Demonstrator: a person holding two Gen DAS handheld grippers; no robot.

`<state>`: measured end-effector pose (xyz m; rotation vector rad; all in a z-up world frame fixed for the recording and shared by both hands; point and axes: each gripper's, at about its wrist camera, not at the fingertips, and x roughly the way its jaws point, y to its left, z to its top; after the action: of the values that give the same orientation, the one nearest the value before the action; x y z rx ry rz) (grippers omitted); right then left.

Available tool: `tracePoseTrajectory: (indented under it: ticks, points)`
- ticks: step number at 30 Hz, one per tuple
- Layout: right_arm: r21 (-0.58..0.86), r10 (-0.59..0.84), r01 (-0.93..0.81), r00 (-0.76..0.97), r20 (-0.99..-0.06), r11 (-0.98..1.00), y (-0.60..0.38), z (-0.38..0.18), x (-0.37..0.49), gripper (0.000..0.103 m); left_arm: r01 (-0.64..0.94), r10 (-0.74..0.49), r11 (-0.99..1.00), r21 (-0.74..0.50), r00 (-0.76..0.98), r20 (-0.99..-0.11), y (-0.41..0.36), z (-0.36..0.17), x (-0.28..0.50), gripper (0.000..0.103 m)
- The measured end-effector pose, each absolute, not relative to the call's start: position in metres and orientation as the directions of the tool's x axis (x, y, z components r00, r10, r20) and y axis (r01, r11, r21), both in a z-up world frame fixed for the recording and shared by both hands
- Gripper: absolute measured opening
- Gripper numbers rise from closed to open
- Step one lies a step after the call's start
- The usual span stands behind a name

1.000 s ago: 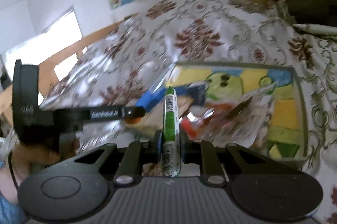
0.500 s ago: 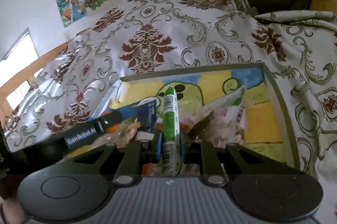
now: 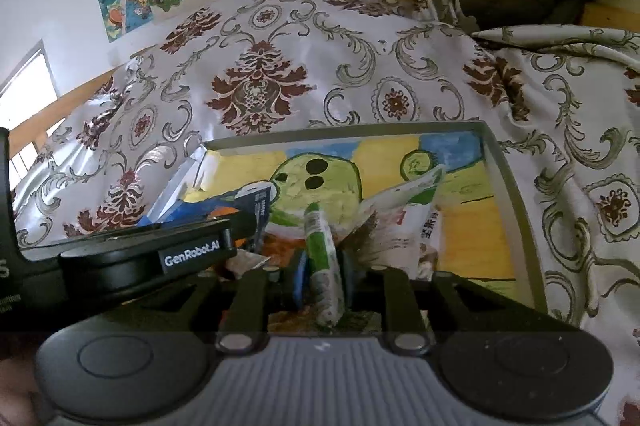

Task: Organize snacks
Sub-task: 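Carry the mandarin with the left tool while the right tool carries the green tube over the tray, then open the left tool to drop the mandarin while the right tool releases the green tube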

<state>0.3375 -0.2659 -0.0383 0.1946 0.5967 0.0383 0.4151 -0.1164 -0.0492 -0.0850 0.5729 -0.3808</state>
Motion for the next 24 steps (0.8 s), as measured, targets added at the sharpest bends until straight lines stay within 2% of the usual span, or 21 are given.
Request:
tracePoseTrajectory:
  ticks: [2,7,14,20,24]
  points:
    - [0.188,0.089,0.019,0.830,-0.550,0.982,-0.268,-0.035,0.336,0.026,0.320,-0.376,0.927,-0.197,0.772,-0.512,-0.116,-0.044,0.415,0.051]
    - [0.173,0.063,0.037,0.843,-0.535,0.984,-0.275,-0.028,0.328,0.033,0.291,-0.359,0.933,-0.210,0.783,-0.508,-0.112,-0.030,0.412,0.063]
    - [0.210,0.050,0.064,0.867,-0.496,0.976,-0.288,-0.010,0.310,0.050,0.266,-0.306,0.952,-0.151,0.830,-0.466,-0.106,-0.002,0.388,0.089]
    - [0.188,0.028,0.057,0.905,-0.424,0.981,-0.287,0.019,0.284,0.065,0.233,-0.263,0.965,-0.124,0.870,-0.417,-0.091,0.027,0.359,0.100]
    - [0.175,0.021,0.051,0.922,-0.387,0.983,-0.286,0.037,0.267,0.076,0.224,-0.251,0.968,-0.115,0.890,-0.381,-0.078,0.043,0.333,0.102]
